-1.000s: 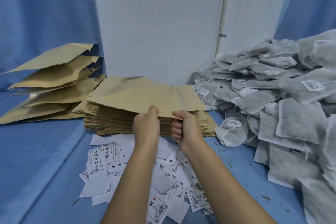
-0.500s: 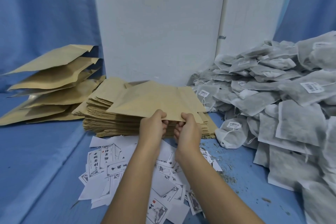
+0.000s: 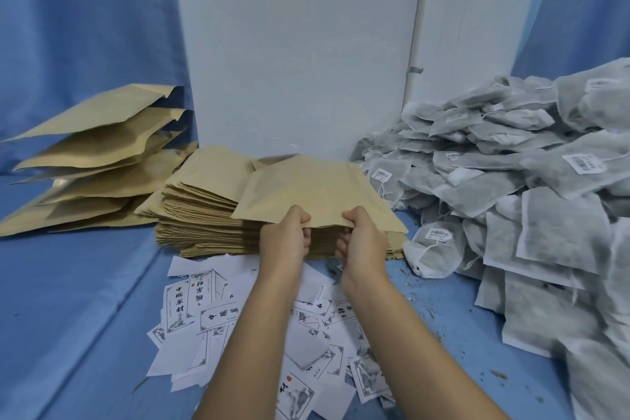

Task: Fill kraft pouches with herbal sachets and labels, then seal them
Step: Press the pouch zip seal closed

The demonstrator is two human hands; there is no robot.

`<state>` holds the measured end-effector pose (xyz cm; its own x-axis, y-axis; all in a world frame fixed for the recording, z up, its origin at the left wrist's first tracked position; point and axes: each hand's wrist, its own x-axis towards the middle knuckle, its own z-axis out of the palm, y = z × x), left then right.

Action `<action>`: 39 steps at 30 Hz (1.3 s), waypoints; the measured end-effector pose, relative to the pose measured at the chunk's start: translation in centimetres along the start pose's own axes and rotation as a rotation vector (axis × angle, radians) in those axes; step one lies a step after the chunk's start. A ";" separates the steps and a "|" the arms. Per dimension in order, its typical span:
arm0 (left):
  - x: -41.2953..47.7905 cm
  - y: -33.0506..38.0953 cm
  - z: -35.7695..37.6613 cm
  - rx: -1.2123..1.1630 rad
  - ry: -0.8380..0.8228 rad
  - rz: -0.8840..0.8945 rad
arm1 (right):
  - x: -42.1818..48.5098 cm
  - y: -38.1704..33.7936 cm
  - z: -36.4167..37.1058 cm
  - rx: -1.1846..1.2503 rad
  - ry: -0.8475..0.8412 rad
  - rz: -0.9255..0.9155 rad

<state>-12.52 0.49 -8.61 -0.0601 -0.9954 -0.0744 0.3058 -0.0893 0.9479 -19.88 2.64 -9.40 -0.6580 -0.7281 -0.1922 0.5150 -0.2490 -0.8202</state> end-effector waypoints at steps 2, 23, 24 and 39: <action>0.1 0.1 -0.1 -0.002 0.013 0.003 | 0.2 -0.3 -0.1 0.032 0.021 -0.008; 1.2 0.5 -2.5 -0.369 0.395 0.177 | -0.3 0.3 0.1 0.047 -0.062 0.056; 1.2 0.5 -2.5 -0.390 0.402 0.185 | -0.4 0.3 0.2 0.055 -0.067 0.072; 2.5 0.7 -2.4 -0.372 0.095 0.052 | -0.8 1.0 0.3 0.075 -0.207 0.121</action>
<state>-10.22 -2.10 -8.85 0.0480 -0.9961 -0.0738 0.6307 -0.0271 0.7755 -18.64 2.79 -9.94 -0.4662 -0.8690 -0.1660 0.6277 -0.1927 -0.7542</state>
